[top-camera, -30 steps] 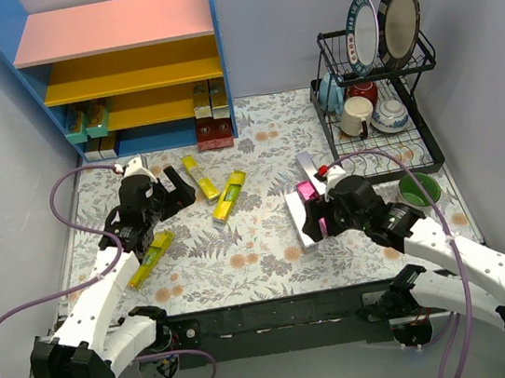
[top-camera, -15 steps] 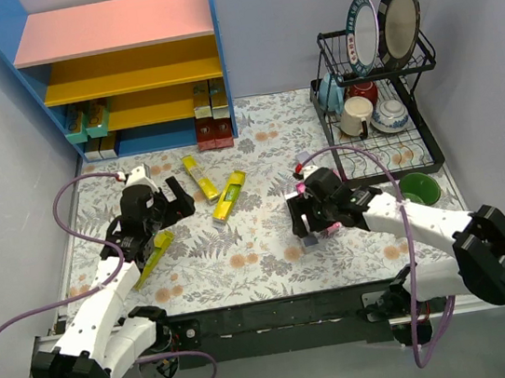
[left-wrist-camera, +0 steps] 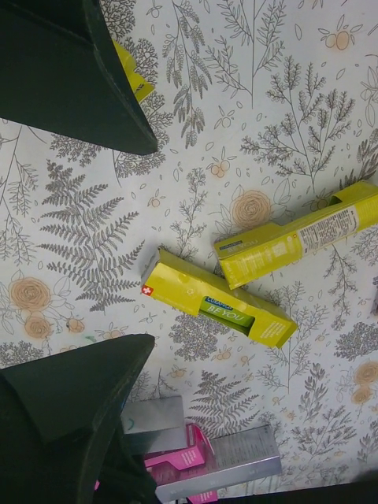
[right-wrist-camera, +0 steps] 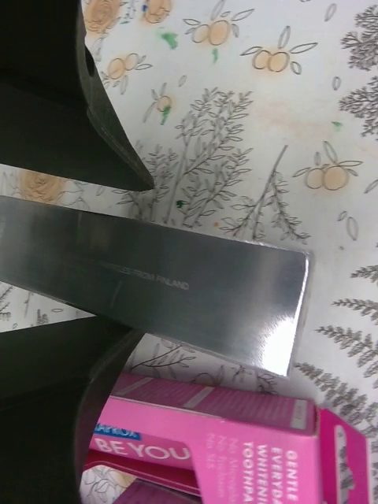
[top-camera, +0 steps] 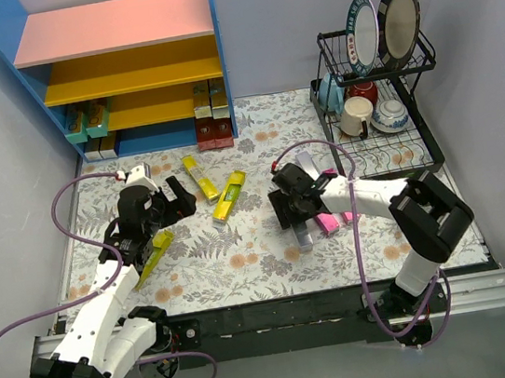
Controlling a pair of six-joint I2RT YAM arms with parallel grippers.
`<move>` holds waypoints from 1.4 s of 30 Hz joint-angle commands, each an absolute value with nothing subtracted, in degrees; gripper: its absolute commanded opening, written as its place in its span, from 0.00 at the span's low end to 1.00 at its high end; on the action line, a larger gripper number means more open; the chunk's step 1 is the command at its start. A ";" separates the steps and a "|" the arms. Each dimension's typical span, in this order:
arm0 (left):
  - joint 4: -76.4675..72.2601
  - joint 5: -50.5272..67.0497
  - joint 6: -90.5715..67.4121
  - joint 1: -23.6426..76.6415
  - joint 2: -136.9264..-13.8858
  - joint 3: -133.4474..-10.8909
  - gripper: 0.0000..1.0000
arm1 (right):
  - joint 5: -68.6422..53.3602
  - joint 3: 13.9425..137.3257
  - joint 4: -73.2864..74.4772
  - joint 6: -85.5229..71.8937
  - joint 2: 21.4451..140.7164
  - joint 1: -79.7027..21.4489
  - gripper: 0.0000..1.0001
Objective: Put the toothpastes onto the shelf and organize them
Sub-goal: Pick up the toothpaste from the center of the board.
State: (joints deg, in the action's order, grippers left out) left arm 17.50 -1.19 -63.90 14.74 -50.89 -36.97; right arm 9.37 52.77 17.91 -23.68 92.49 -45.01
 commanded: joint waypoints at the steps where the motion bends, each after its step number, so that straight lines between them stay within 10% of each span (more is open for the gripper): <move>1: 16.52 -0.09 -63.02 14.85 -49.92 -36.47 0.98 | 13.36 57.83 19.07 -23.99 96.41 -45.62 0.63; 7: 14.69 4.39 -64.25 14.77 -49.13 -35.86 0.98 | 8.37 55.56 13.02 -27.06 90.90 -45.62 0.38; 18: 9.32 7.22 -76.36 26.97 -49.04 -36.30 0.98 | 2.64 44.14 -10.08 -44.45 74.80 -45.62 0.38; 42: -13.96 -36.46 -74.02 74.35 -65.82 -35.16 0.98 | 9.67 29.01 -22.85 -63.89 53.53 -45.35 0.38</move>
